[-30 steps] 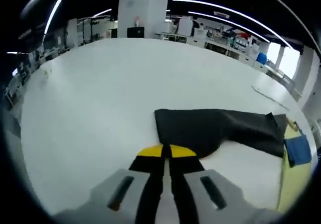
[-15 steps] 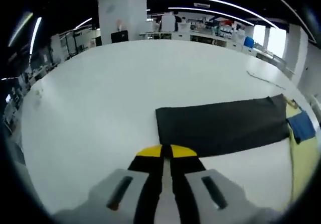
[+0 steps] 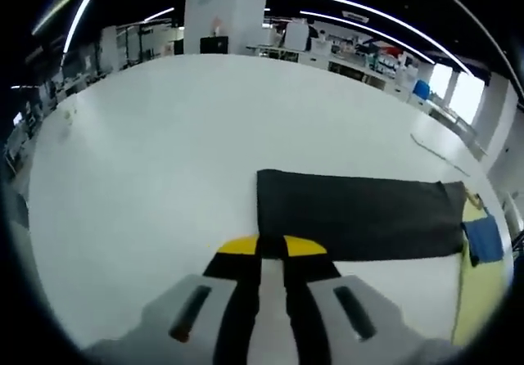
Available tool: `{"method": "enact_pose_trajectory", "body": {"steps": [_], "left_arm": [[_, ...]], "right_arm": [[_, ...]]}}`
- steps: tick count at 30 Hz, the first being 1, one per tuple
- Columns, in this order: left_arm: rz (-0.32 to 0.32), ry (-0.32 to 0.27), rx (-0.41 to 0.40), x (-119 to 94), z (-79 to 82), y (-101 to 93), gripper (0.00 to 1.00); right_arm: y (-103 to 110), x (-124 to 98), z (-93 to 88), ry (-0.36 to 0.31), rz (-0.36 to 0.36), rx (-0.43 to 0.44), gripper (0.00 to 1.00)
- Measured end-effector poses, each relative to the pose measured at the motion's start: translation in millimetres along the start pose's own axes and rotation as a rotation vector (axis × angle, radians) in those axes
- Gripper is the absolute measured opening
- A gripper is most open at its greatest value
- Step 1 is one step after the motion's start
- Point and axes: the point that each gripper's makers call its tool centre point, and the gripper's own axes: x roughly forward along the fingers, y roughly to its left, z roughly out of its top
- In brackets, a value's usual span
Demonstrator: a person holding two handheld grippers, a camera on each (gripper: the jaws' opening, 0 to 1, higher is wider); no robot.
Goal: Fold the garment on the visible template until the final outline fits inside the template.
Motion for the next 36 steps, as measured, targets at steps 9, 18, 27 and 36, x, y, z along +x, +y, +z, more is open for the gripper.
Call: {"method": "enact_pose_trajectory", "body": {"steps": [9, 18, 27, 36], "left_arm": [[-0.05, 0.003, -0.032, -4, 3.9, -3.4, 0.0], [-0.081, -0.038, 0.001, -15, 18.6, -12.9, 0.0], [-0.14, -0.071, 0.026, -20, 35.2, -30.5, 0.0], [-0.223, -0.109, 0.06, -29, 51.1, -68.3, 0.0]], "right_arm": [[5, 0, -2.3, 0.005, 0.011, 0.001, 0.98], [10, 0, 4.8, -0.032, 0.041, 0.007, 0.99], [14, -3, 1.9, -0.036, 0.056, -0.006, 0.99], [23, -4, -8.3, -0.017, 0.094, -0.038, 0.99]]}}
